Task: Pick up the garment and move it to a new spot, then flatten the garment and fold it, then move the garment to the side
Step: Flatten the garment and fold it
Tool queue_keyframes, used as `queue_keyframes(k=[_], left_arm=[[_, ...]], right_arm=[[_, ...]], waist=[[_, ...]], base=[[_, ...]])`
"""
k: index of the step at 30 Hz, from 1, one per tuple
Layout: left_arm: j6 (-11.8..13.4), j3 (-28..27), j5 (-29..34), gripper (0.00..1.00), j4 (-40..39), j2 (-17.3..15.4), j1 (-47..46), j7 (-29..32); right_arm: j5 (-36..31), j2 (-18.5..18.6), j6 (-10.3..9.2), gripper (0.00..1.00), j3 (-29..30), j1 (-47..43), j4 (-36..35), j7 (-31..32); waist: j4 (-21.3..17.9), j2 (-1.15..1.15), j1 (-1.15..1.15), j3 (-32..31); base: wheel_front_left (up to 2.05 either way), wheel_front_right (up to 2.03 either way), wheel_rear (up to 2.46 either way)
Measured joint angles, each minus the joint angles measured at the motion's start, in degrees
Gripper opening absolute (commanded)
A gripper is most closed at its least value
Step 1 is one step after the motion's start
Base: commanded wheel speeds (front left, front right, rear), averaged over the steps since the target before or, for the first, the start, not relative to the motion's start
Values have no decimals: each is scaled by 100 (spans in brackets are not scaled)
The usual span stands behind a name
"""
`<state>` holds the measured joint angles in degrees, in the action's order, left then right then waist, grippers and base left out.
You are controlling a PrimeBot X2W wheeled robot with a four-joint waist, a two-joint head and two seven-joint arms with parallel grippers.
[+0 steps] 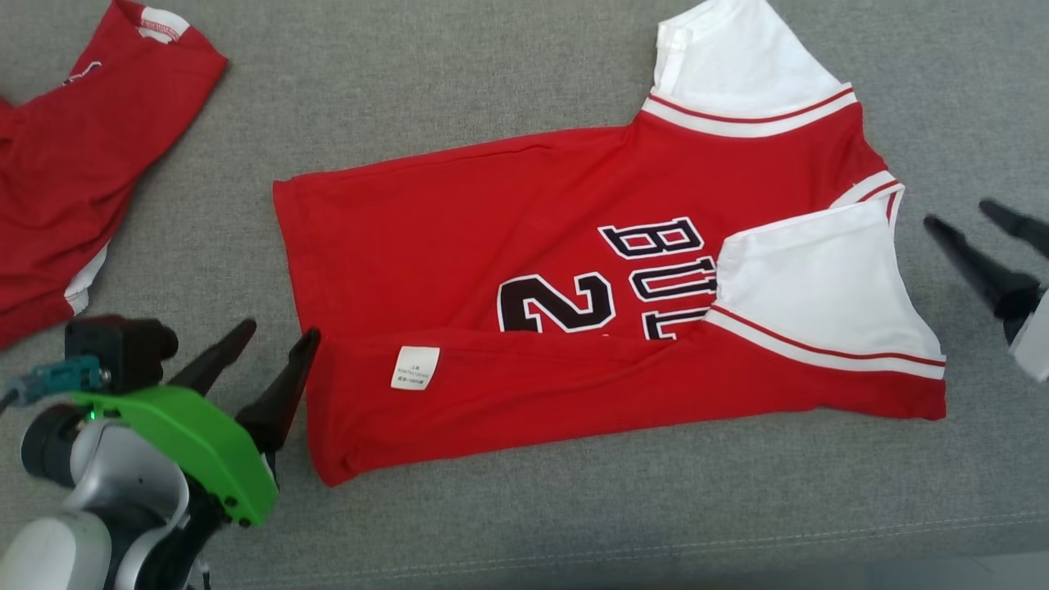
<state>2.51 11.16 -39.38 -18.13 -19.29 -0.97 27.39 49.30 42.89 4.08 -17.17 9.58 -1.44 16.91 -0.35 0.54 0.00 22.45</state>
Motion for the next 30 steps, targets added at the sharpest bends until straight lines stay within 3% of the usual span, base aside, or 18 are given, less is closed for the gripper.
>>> queue_keyframes(k=[12, 24, 25, 26, 28, 29, 30], left_arm=[[-80, 480, 399, 100, 468, 152, -2230, 470], [1, 505, 486, 98, 1347, 524, -3197, 445], [-25, 555, 485, 80, 1378, 580, -3265, 427], [-52, 580, 478, 47, 1399, 616, -3320, 425], [-73, 619, 460, 28, 1449, 699, -3392, 407], [-112, 649, 455, 0, 1497, 739, -3437, 396], [-151, 689, 438, 0, 1546, 760, -3480, 370]], right_arm=[[-230, 41, -138, 100, 103, 2080, -160, 577], [-679, 41, -113, 100, -172, 3097, 142, 870], [-693, 22, -113, 100, -179, 3125, 209, 875], [-701, 3, -114, 100, -192, 3153, 265, 892], [-712, -10, -113, 100, -218, 3226, 377, 894], [-726, -12, -112, 100, -230, 3264, 425, 895], [-751, -18, -112, 100, -237, 3303, 477, 895]], waist=[[272, 0, 0, 857], [593, 0, 0, 1673], [628, 0, 0, 1712], [668, 0, 0, 1744], [744, 0, 0, 1793], [783, 0, 0, 1813], [820, 0, 0, 1828]], base=[[0, 0, 0], [0, 0, 0], [0, 0, 0], [0, 0, 0], [0, 0, 0], [0, 0, 0], [0, 0, 0]])
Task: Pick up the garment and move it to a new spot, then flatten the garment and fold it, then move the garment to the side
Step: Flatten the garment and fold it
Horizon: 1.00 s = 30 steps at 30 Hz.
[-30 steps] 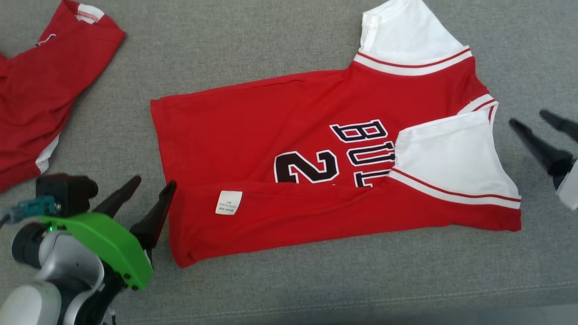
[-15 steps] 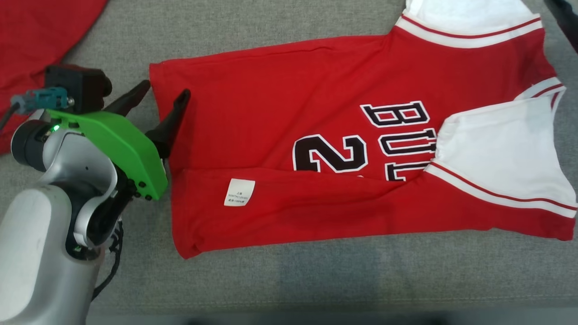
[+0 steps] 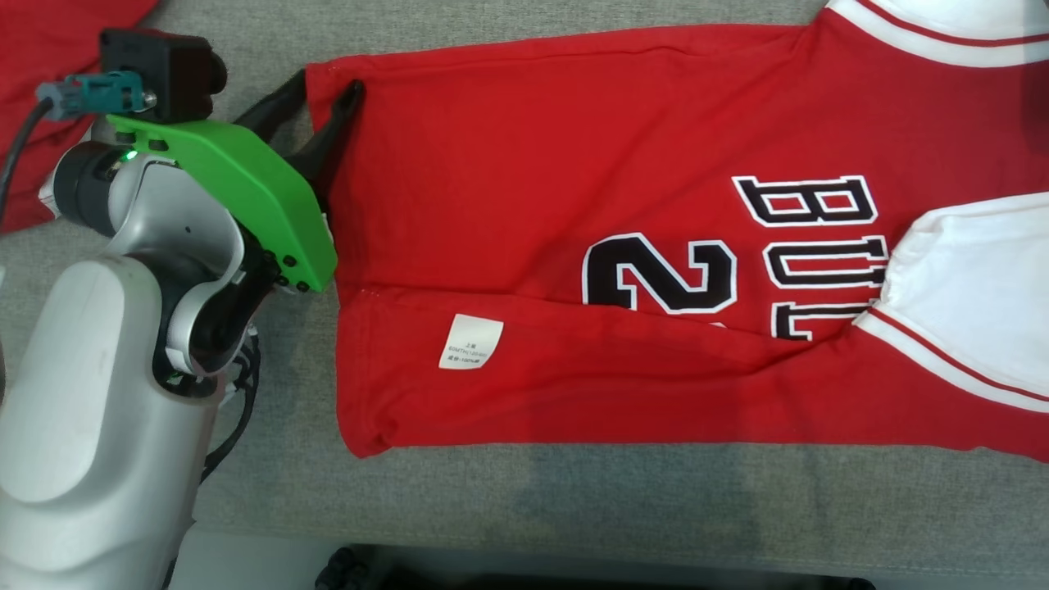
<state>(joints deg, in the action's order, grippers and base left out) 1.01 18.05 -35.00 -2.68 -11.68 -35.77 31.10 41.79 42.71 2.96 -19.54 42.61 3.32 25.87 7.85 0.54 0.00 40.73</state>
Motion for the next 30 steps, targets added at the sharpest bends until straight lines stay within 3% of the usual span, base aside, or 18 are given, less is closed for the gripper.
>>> queue_keyframes(k=[9, 24, 25, 27, 28, 30], left_arm=[[-268, 275, -225, 0, 253, 367, -163, -55], [-504, 491, -264, 0, 564, 616, -273, -199], [-504, 491, -264, 0, 577, 625, -274, -200], [-506, 488, -264, 0, 600, 633, -275, -216], [-508, 481, -264, 0, 616, 632, -275, -246], [-512, 450, -264, 0, 661, 612, -275, -266]], right_arm=[[-123, -100, 4, 100, -60, 301, 426, -4], [-311, -210, 1, 100, -62, 665, 1031, -172], [-312, -242, 3, 82, -79, 675, 1055, -201], [-312, -285, 4, 8, -105, 726, 1109, -216], [-313, -311, 8, 0, -126, 755, 1129, -226], [-313, -385, 64, 0, -180, 793, 1158, -268]], waist=[[294, 0, 0, 0], [703, 0, 0, -46], [710, 0, 0, -50], [715, 0, 0, -58], [711, 0, 0, -61], [687, 0, 0, -70]], base=[[0, 0, 0], [0, 0, 0], [0, 0, 0], [0, 0, 0], [0, 0, 0], [0, 0, 0]])
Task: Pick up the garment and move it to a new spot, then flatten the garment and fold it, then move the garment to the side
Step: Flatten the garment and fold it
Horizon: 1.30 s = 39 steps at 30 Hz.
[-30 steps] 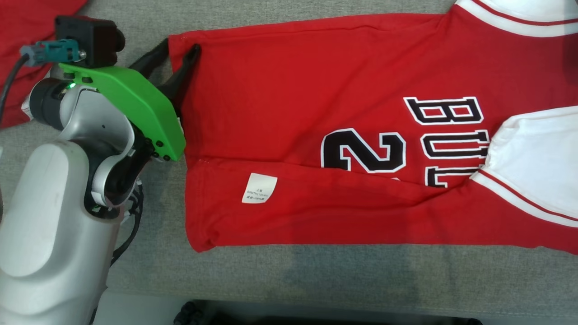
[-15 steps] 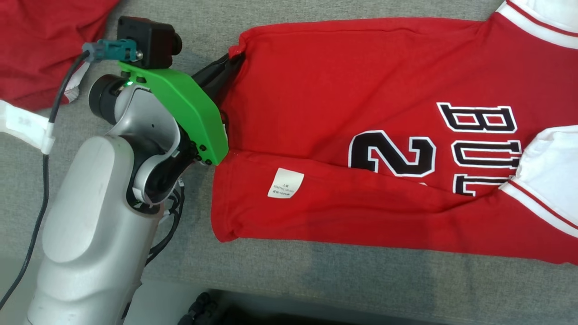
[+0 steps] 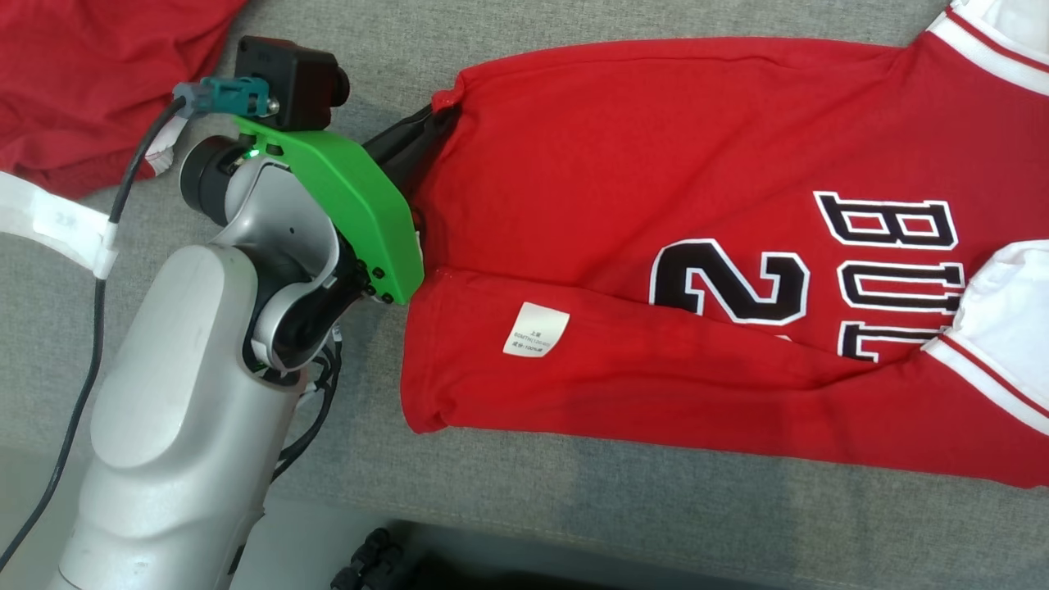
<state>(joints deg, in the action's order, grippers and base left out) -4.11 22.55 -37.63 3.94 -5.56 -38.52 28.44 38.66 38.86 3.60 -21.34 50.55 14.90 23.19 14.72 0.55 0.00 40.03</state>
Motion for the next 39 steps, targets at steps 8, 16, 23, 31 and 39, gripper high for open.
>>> queue_keyframes(k=[8, 16, 23, 31, 39], left_arm=[[-46, -148, 0, 0, 249, -146, -4, -157], [-47, -277, -1, 0, 443, -264, 21, -318], [-48, -409, -51, 0, 497, -397, 344, -501], [-78, -568, -62, 0, 450, -490, 773, -836], [-94, -526, -56, 0, 472, -530, 1364, -1043]], right_arm=[[-56, -148, 185, 0, -121, 79, -18, -402], [115, -226, 221, 0, 81, -66, -232, -967], [428, -434, 244, 0, 131, -975, -431, -1441], [545, -521, 249, 0, 135, -1830, -608, -1957], [719, -576, 187, 0, 326, -2926, -982, -2379]], waist=[[-176, 0, 0, -143], [-381, 0, 0, -355], [-594, 0, 0, -626], [-878, 0, 0, -968], [-1056, 0, 0, -1468]], base=[[0, 0, 0], [0, 0, 0], [0, 0, 0], [0, 0, 0], [0, 0, 0]])
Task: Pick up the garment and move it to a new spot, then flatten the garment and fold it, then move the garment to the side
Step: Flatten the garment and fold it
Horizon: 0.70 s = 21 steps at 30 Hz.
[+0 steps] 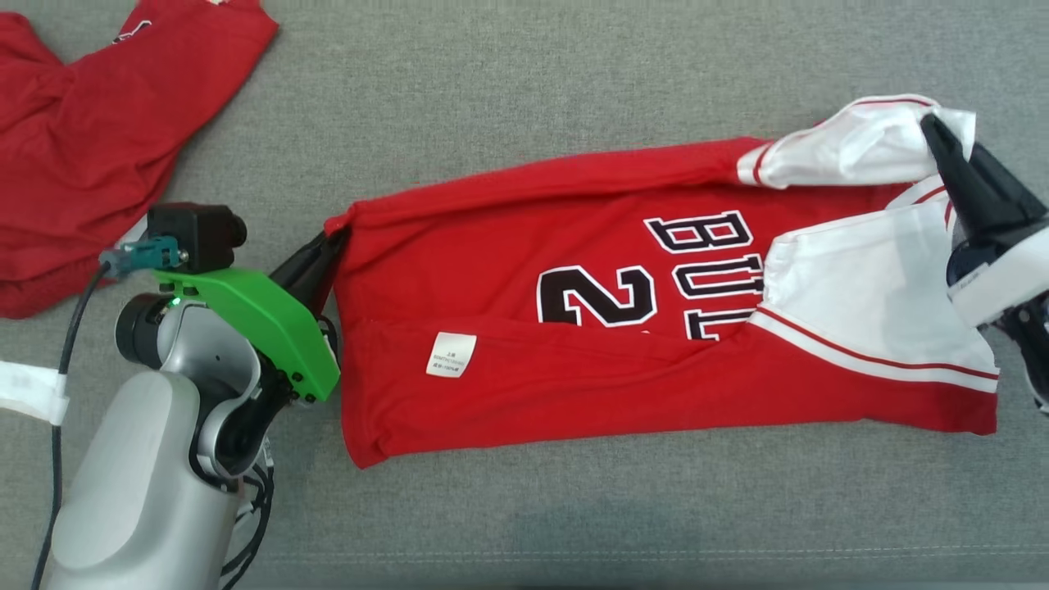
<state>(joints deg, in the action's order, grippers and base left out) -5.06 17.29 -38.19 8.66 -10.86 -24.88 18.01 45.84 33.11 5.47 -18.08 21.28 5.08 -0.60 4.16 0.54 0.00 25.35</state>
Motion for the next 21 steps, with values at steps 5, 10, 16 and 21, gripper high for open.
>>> queue_keyframes(k=[5, 10, 16, 21], left_arm=[[0, -63, -45, 0, -47, -58, 270, -77], [10, -163, -53, 0, -248, -154, 508, -94], [11, -44, -123, 0, -405, -144, 801, -38], [36, -31, -147, 0, -566, -134, 983, -36]], right_arm=[[151, -168, -121, 0, 1, -690, -235, -141], [272, -285, -214, 0, -89, -1260, -515, -190], [293, -231, -382, 0, -88, -1723, -698, -247], [267, -186, -458, 0, -54, -1887, -901, -302]], waist=[[-75, 0, 0, -257], [-201, 0, 0, -431], [-332, 0, 0, -537], [-343, 0, 0, -565]], base=[[0, 0, 0], [0, 0, 0], [0, 0, 0], [0, 0, 0]])
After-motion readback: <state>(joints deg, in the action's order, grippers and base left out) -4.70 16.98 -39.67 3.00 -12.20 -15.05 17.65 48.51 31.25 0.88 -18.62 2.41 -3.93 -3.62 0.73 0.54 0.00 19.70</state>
